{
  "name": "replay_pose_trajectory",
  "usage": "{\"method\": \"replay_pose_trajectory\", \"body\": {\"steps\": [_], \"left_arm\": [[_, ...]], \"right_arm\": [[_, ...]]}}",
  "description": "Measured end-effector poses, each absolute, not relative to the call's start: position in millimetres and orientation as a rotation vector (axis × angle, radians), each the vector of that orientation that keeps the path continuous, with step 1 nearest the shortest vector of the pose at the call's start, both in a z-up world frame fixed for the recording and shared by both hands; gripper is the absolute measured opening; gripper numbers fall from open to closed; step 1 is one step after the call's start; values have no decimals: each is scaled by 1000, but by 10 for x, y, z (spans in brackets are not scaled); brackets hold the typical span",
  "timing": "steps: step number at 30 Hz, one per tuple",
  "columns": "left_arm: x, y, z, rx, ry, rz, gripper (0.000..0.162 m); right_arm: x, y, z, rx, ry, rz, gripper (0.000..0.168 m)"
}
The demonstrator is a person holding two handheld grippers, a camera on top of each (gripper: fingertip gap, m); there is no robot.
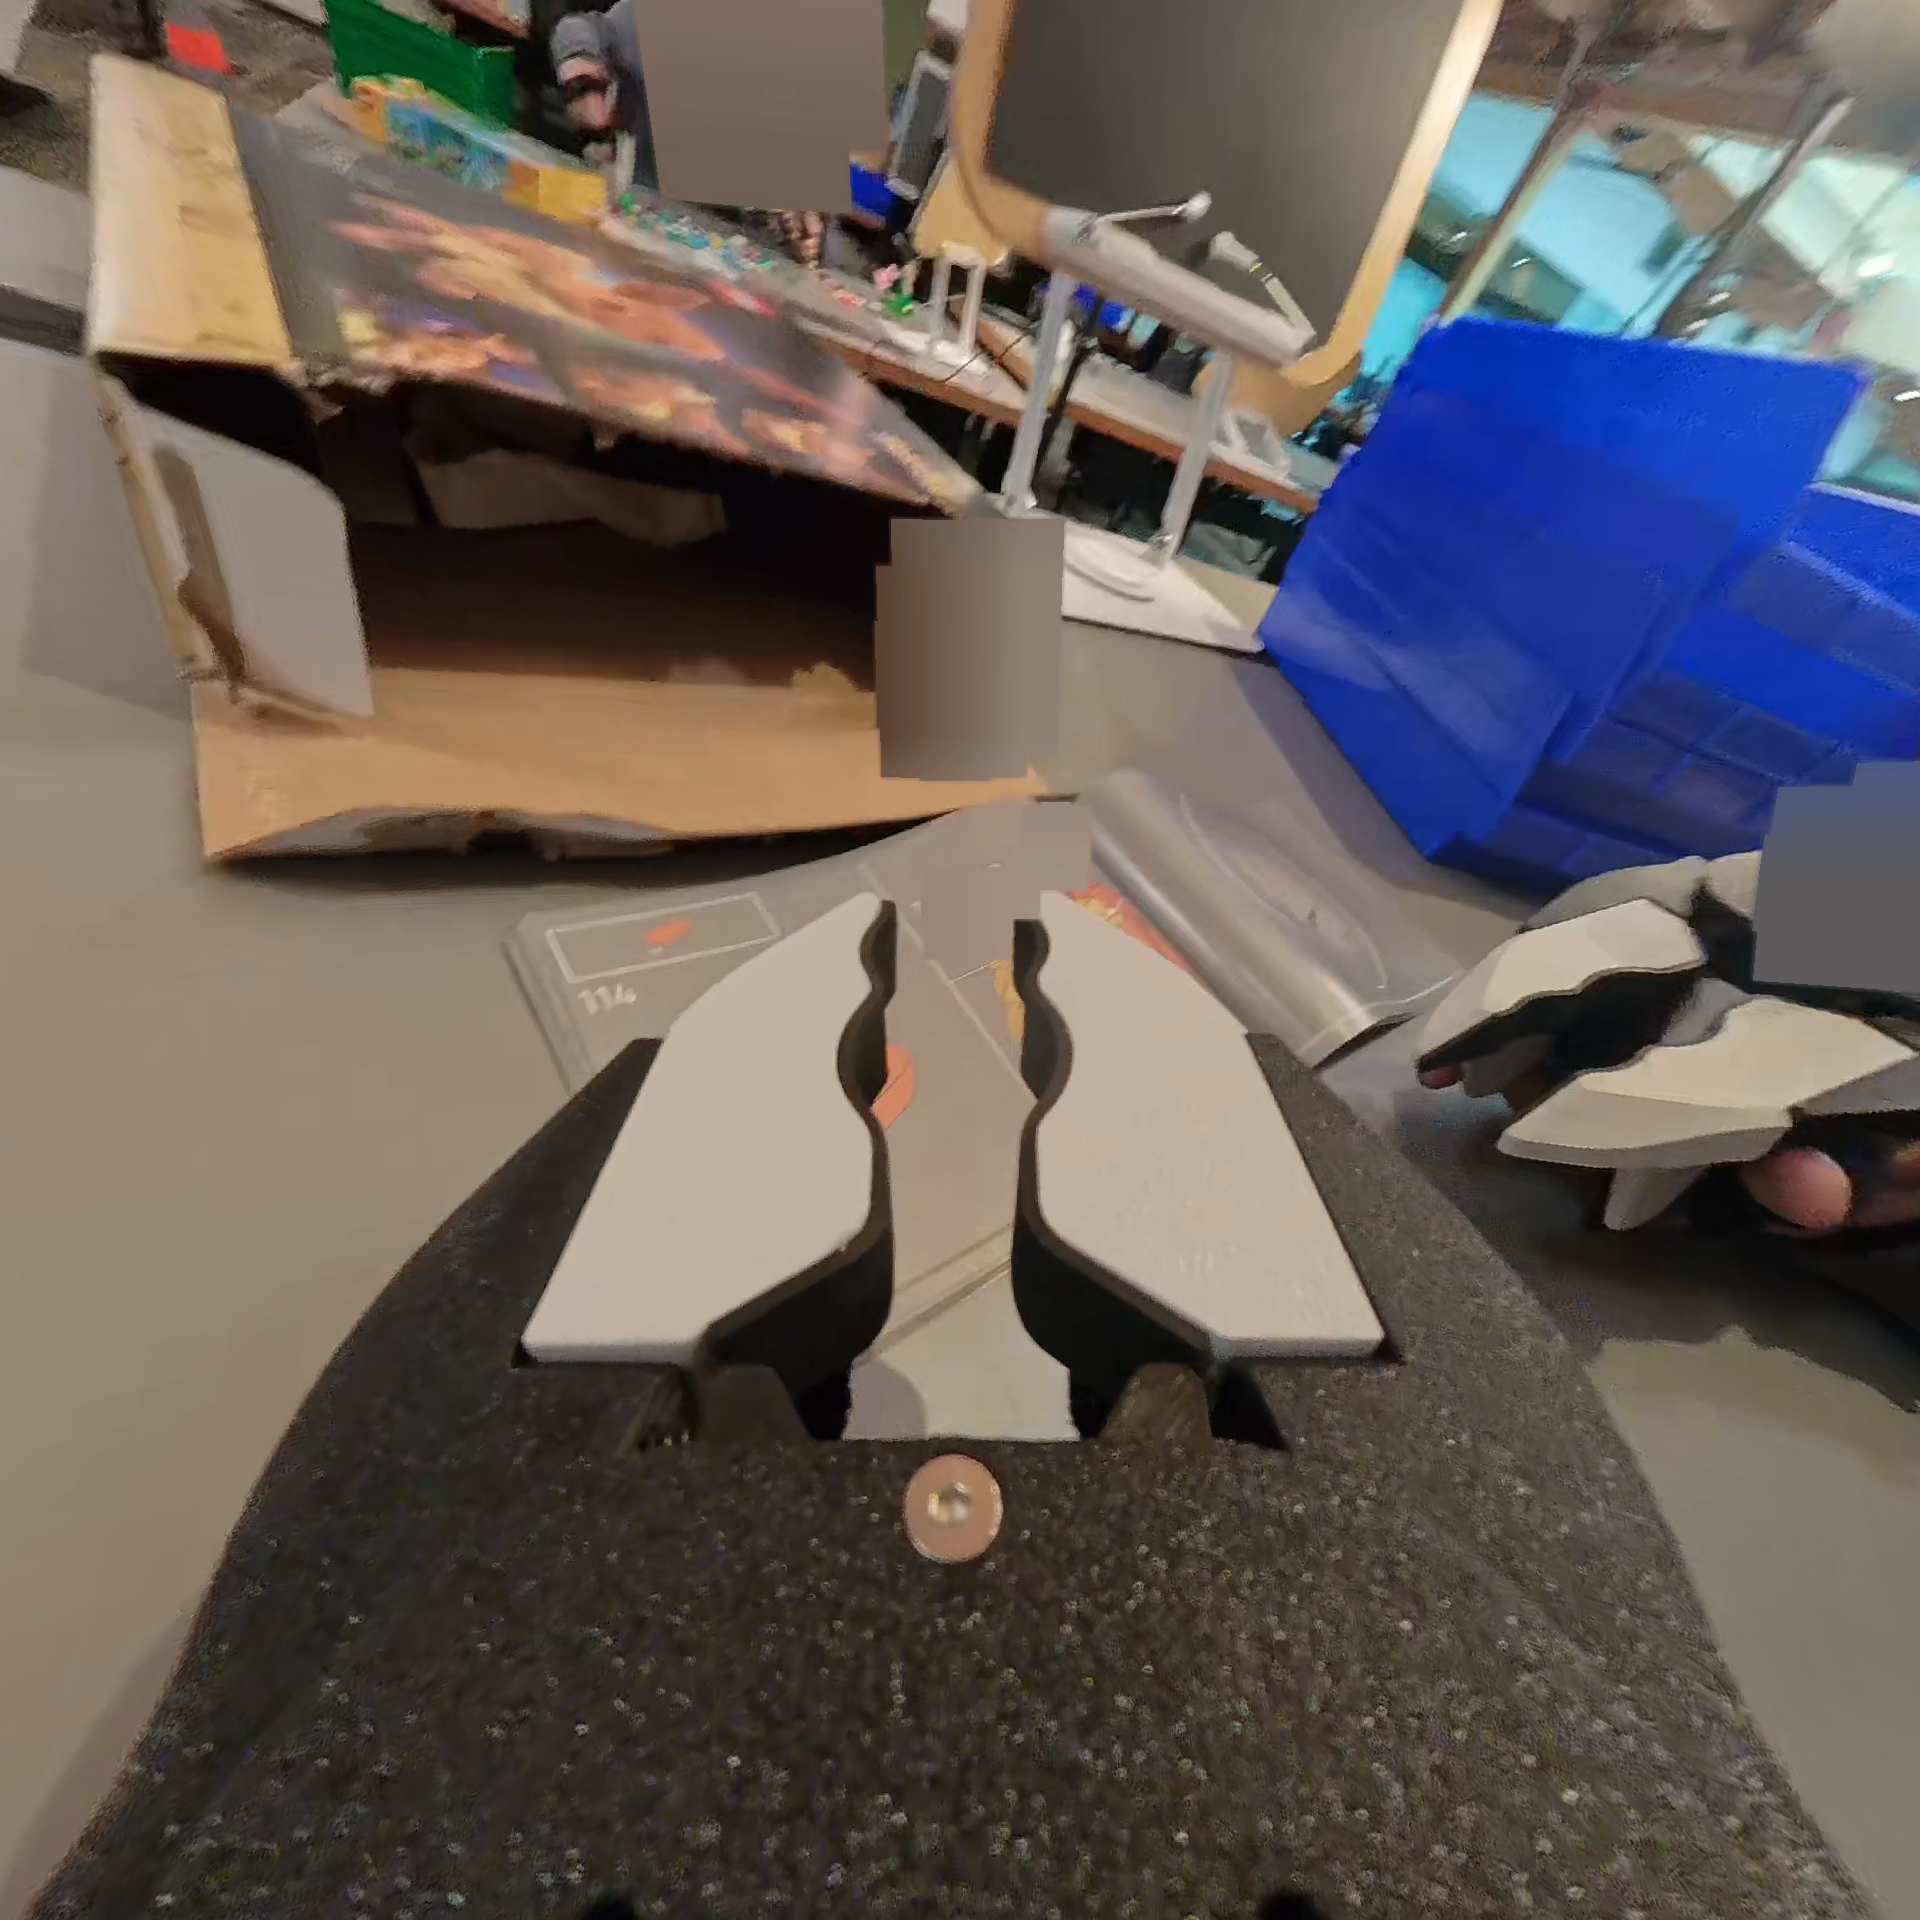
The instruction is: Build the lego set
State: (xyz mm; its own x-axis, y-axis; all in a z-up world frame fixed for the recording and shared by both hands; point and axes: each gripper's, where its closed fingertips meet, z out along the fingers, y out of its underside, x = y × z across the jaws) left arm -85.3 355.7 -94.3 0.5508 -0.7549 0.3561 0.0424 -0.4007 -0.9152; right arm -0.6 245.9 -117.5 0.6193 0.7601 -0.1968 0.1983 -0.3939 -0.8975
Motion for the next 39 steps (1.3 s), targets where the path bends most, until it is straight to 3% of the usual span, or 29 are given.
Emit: {"method": "replay_pose_trajectory", "body": {"steps": [2, 39], "left_arm": [[-887, 3511, -877, -1726, 581, -1004, 28], [-1003, 3498, -783, -1663, 497, -1028, 27]], "right_arm": [[-12, 2456, -1181, -1912, -774, 739, 24], [22, 2503, -1186, -1924, -742, 727, 20]]}}
